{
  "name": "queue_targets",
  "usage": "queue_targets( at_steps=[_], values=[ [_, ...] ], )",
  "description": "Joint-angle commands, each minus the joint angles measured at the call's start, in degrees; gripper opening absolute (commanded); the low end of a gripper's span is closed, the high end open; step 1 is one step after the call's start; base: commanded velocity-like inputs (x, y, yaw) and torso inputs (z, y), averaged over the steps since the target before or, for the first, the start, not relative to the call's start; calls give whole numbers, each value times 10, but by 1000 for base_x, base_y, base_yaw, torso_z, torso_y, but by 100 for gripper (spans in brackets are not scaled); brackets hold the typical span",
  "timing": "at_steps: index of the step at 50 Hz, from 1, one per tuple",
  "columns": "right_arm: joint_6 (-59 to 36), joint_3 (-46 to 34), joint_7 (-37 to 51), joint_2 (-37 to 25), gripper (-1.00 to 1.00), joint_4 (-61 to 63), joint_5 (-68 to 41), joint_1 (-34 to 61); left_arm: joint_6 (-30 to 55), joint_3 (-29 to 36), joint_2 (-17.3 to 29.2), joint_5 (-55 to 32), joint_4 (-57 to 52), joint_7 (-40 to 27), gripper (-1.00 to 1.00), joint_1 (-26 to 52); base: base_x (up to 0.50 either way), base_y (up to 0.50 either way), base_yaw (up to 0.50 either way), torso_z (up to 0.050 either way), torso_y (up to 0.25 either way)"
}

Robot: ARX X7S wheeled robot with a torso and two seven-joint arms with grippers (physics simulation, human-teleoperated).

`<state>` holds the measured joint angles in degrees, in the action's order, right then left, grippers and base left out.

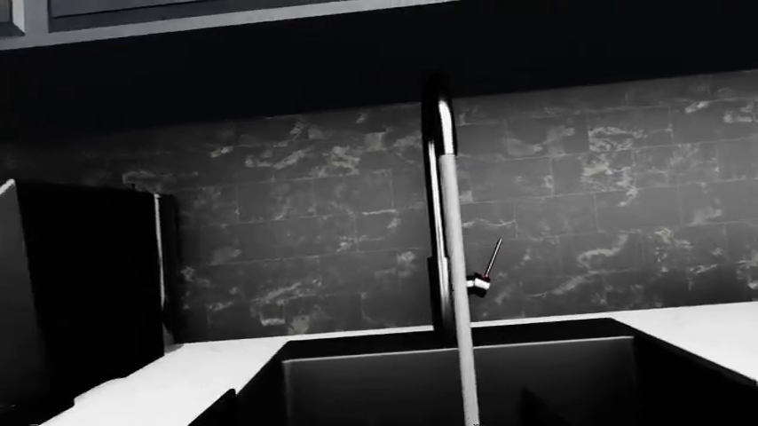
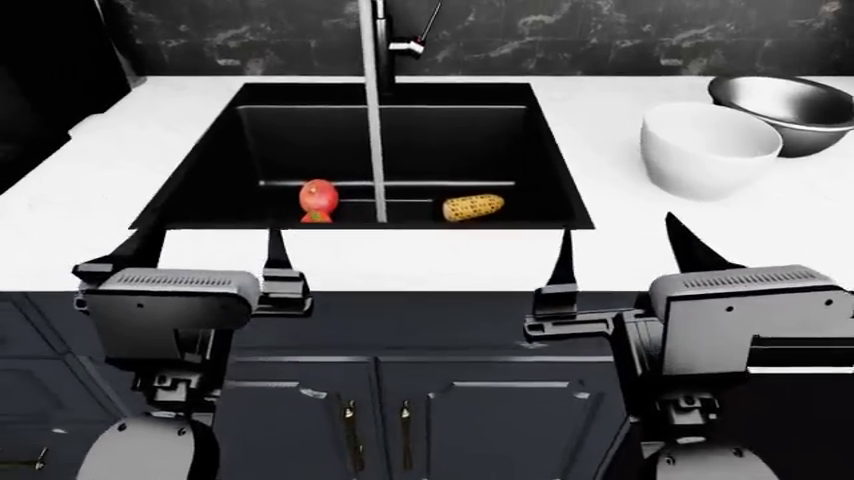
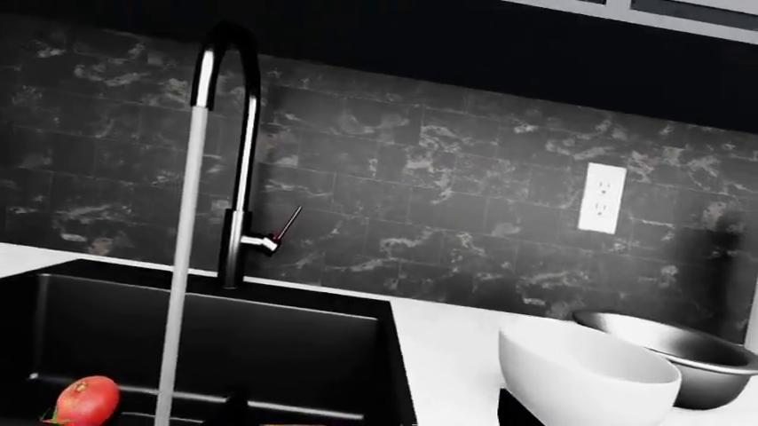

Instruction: Pick the tomatos and corns from the sink and place them in one bowl. Place the pomegranate in the other bowl. Then turn off the sink faucet.

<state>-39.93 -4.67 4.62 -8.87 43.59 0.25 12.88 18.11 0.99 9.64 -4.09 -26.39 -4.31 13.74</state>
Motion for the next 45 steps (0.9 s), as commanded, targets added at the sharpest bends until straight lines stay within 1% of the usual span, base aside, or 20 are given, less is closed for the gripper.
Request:
queue_targets(
  at_steps=[1,5,9,11,13,16,17,20,24,30,34,45],
  values=[
    [-26,-20,2,-13,100,42,4,11,20,-4,12,-4,-24,-6,100,11,445,328,0,0,0],
    [-29,-11,-1,-8,100,38,-11,15,39,3,16,0,-25,-9,100,17,500,96,0,0,0],
    [-59,-12,-4,-6,100,12,-17,59,67,30,23,17,1,-5,100,52,500,0,0,0,0],
    [-79,-26,-11,-9,100,-46,-13,124,93,33,21,12,38,1,100,101,500,0,0,0,0],
    [-82,-32,-23,-7,100,-129,-18,195,119,34,18,7,85,6,100,158,500,0,0,0,0],
    [-82,-46,-31,-5,100,-242,-14,282,131,34,15,9,157,3,100,227,500,0,0,0,0],
    [-80,-48,-32,-4,100,-263,-14,296,132,33,14,9,170,3,100,238,500,0,0,0,0],
    [-83,-67,-45,2,100,-363,-12,385,140,23,15,7,231,-1,100,294,500,0,0,0,0],
    [-85,-73,-58,12,100,-439,-19,451,150,15,20,8,262,-8,100,325,500,0,0,0,0],
    [-93,-49,-73,27,100,-513,-50,482,168,4,31,5,272,-10,100,339,500,1,0,0,0],
    [-97,-48,-77,29,100,-527,-58,486,178,-3,36,4,274,-13,100,346,500,3,0,0,0],
    [-93,-48,-74,31,100,-542,-67,487,174,-4,46,3,292,-12,100,342,500,3,0,0,1]
  ],
)
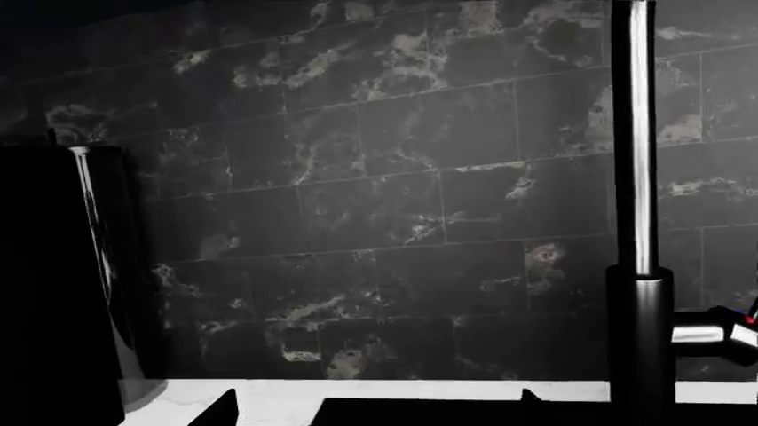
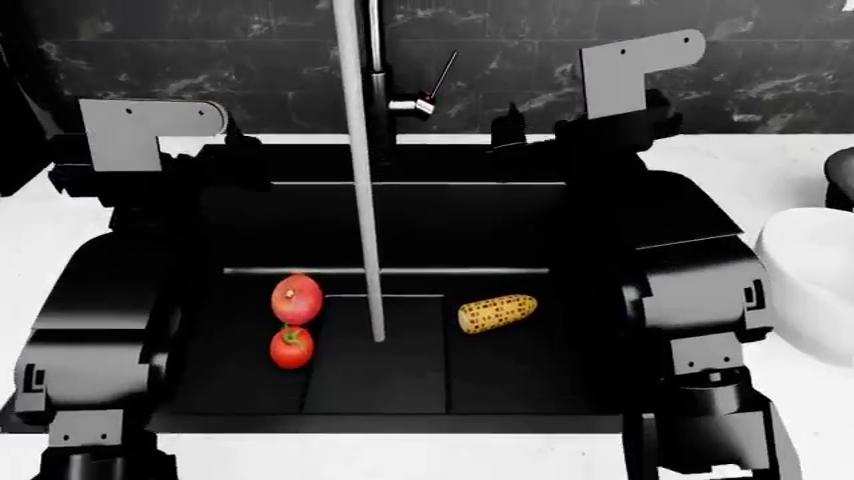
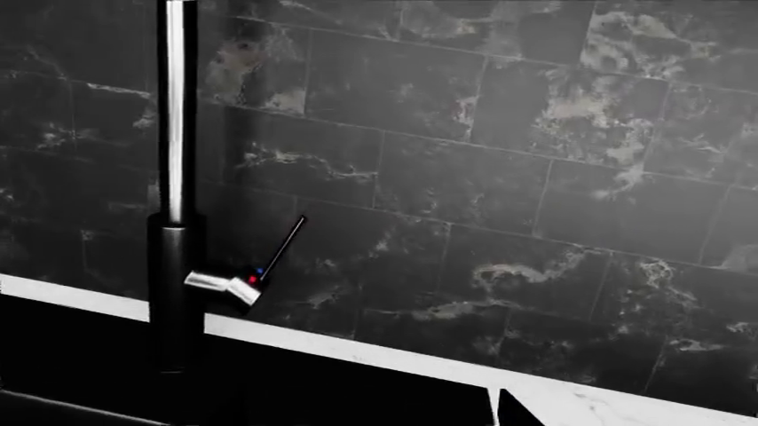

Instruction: Pick the tomatos and corns from the sink and place them in one bowl. Place the pomegranate in the other bowl. Then turn off the sink faucet.

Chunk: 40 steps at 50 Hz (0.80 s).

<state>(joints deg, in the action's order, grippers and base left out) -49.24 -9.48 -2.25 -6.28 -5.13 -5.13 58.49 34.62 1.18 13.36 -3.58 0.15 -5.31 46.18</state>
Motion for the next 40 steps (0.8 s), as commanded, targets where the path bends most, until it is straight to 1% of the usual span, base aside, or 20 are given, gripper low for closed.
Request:
queue_targets(
  at_steps=[1,15,26,29,31,34,36,38,40],
  values=[
    [4,0,-6,4,100,-60,-14,30,7,-6,9,-2,29,-2,100,17,500,8,0,0,0],
    [-11,14,3,-4,100,-49,-28,25,15,-2,21,2,33,-5,100,19,500,5,0,0,1],
    [-71,7,3,-22,100,30,-37,9,17,3,32,4,16,-2,100,9,500,2,0,0,1],
    [-102,-7,-8,-36,100,66,-42,2,34,-7,31,-11,-16,6,100,-2,500,5,0,0,0],
    [-136,-20,-16,-49,100,106,-45,-2,58,-17,34,-35,-49,26,100,-11,500,2,0,0,0],
    [-208,-38,-49,-75,100,183,-71,-3,126,-22,54,-85,-148,77,100,-30,167,3,0,0,0],
    [-257,-88,-79,-107,100,232,-85,5,179,-23,75,-121,-216,112,100,-37,0,0,0,0,0],
    [-313,-139,-101,-137,100,281,-98,21,227,-4,114,-141,-281,145,100,-47,0,0,0,0,0],
    [-363,-184,-119,-163,100,330,-113,38,259,0,146,-162,-329,172,100,-61,0,0,0,0,0]
  ],
)
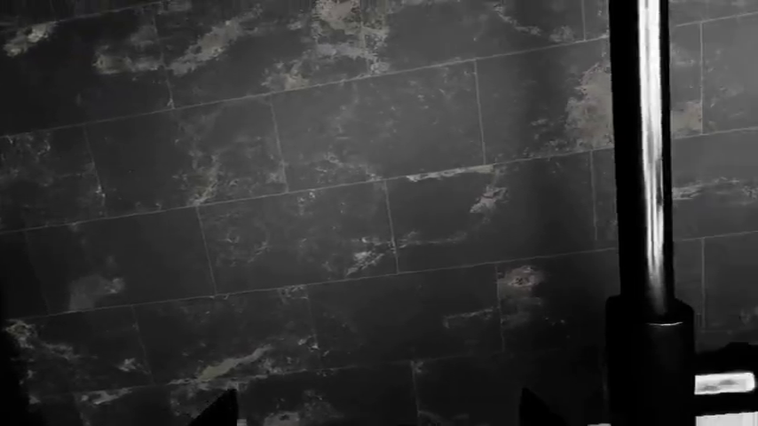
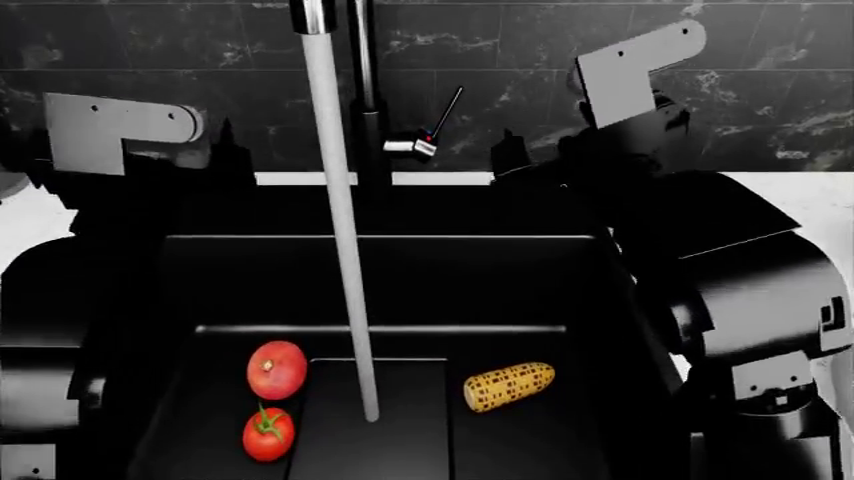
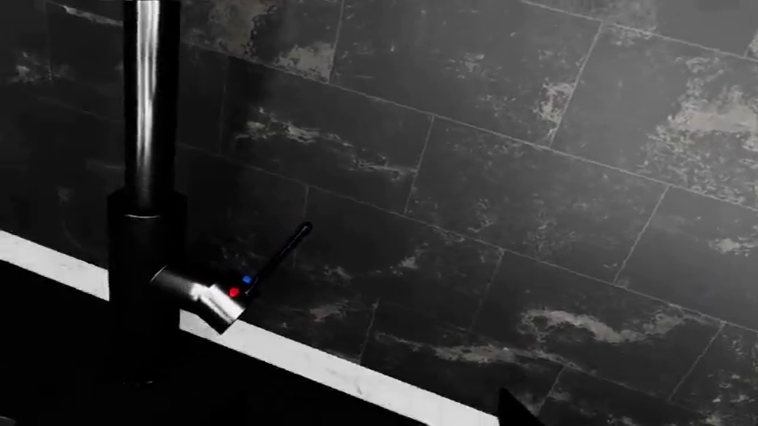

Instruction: Pick the tomatos and corns from the sink and place them in one bowl. Place the pomegranate in the other bowl. Then turn off the sink faucet.

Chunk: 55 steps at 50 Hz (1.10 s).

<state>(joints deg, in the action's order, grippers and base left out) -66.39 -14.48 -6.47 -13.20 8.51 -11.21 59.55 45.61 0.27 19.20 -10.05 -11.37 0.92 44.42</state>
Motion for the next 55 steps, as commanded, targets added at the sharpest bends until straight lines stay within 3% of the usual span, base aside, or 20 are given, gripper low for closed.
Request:
queue_targets(
  at_steps=[1,3,7,9,13,18,28,31,34,37,42,55],
  values=[
    [-223,-152,-85,-106,100,223,-64,39,159,6,104,-107,-240,123,100,-54,0,0,0,0,0],
    [-236,-170,-36,-140,100,239,-152,64,178,-4,140,-126,-285,149,100,-71,0,0,0,0,0],
    [-235,-198,258,-215,100,215,-496,174,215,-54,214,-178,-366,213,100,-115,0,0,0,0,0],
    [-234,-223,351,-234,100,207,-668,218,225,-81,246,-195,-396,238,100,-139,0,0,0,0,0],
    [-228,-278,483,-258,100,190,-844,291,223,-136,289,-212,-436,275,100,-186,0,0,0,0,0],
    [-219,-322,539,-272,100,189,-918,339,182,-165,320,-208,-457,310,100,-247,0,0,0,0,-133],
    [-208,-351,534,-280,100,200,-936,370,150,-199,347,-226,-481,345,100,-313,0,0,0,0,-250],
    [-205,-356,532,-282,100,203,-941,378,113,-235,397,-320,-486,326,100,-376,0,0,0,0,0],
    [-201,-359,529,-284,100,208,-939,378,59,-240,447,-357,-485,289,100,-446,0,0,0,0,0],
    [-197,-363,525,-286,100,214,-935,374,38,-203,472,-361,-484,265,100,-462,0,0,0,0,0],
    [-199,-376,515,-286,100,225,-932,367,31,-84,484,-326,-472,249,100,-424,0,0,0,0,0],
    [-183,-385,488,-286,100,239,-897,353,145,230,407,-183,-401,268,100,-197,0,0,0,0,0]
  ],
)
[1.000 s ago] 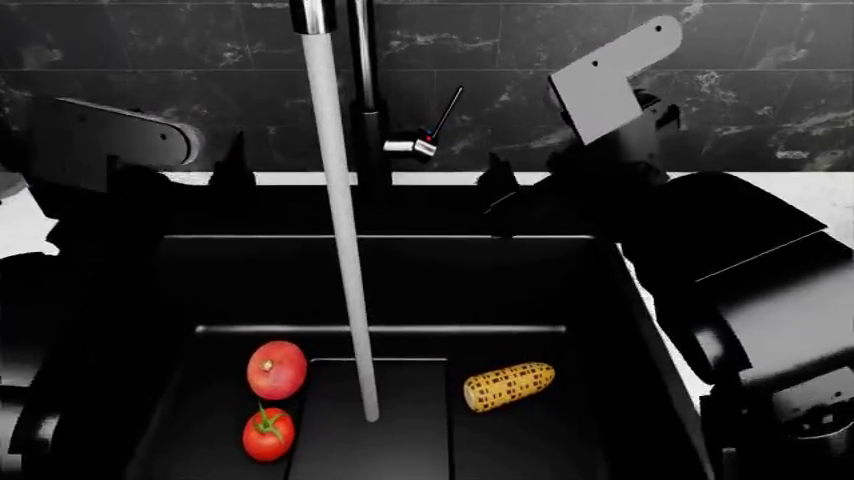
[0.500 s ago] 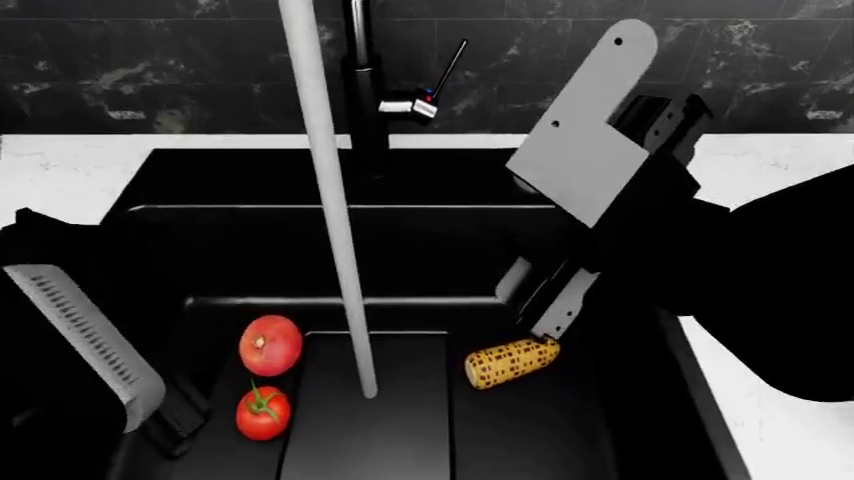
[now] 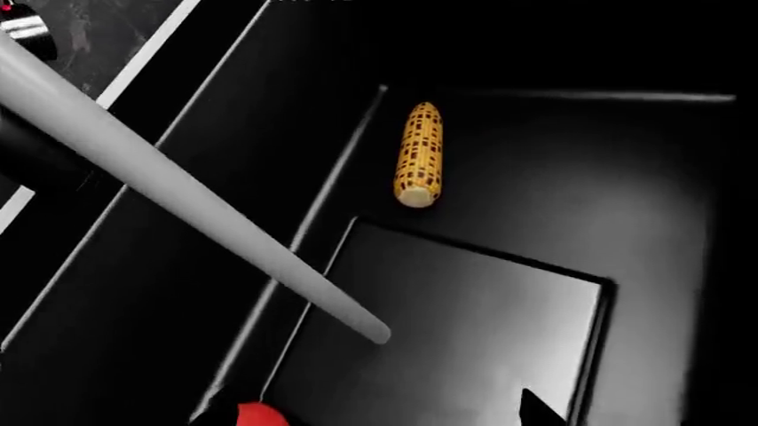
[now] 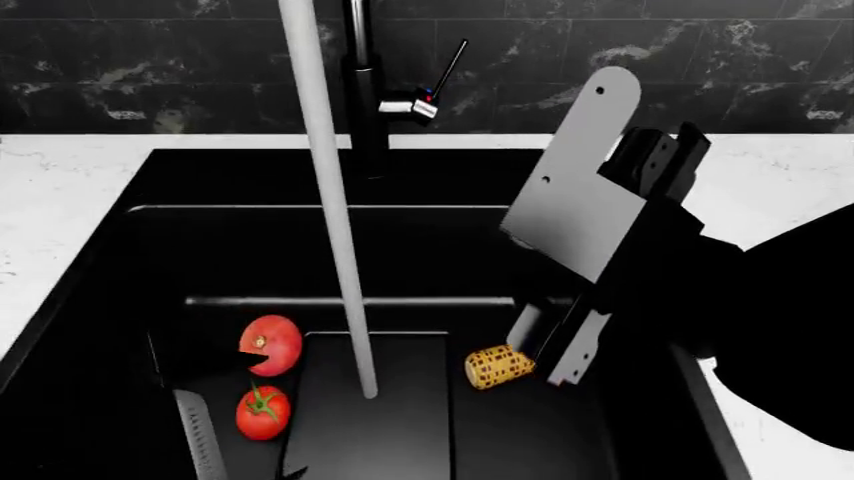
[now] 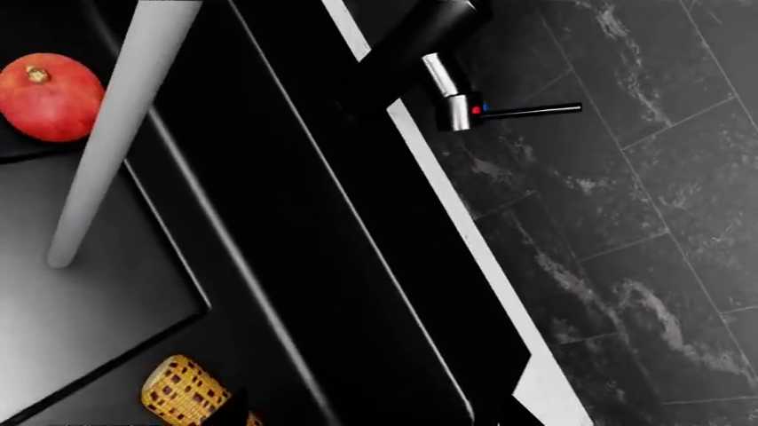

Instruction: Pick the tomatos and corns from the sink and place them in one bowl. Place the pomegranate in the other bowl. Then turn off the sink faucet.

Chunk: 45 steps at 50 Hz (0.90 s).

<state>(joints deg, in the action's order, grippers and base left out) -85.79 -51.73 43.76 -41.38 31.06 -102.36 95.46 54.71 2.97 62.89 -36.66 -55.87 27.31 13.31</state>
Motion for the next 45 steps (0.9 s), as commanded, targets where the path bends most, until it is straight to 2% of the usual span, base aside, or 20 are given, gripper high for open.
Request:
queue_targets(
  at_steps=[1,10,22,45],
  values=[
    [12,-13,-16,-5,100,14,17,-8,57,211,-34,88,48,4,100,120,0,0,0,0,0],
    [27,-14,-36,-10,100,19,42,-21,103,255,-66,113,89,-5,100,162,0,0,0,0,0],
    [49,-15,-66,-17,100,30,80,-46,104,328,-115,169,170,-16,100,211,0,0,0,0,0],
    [73,-21,-73,-31,100,46,92,-65,131,420,-114,213,218,-10,100,225,0,0,0,0,0]
  ],
)
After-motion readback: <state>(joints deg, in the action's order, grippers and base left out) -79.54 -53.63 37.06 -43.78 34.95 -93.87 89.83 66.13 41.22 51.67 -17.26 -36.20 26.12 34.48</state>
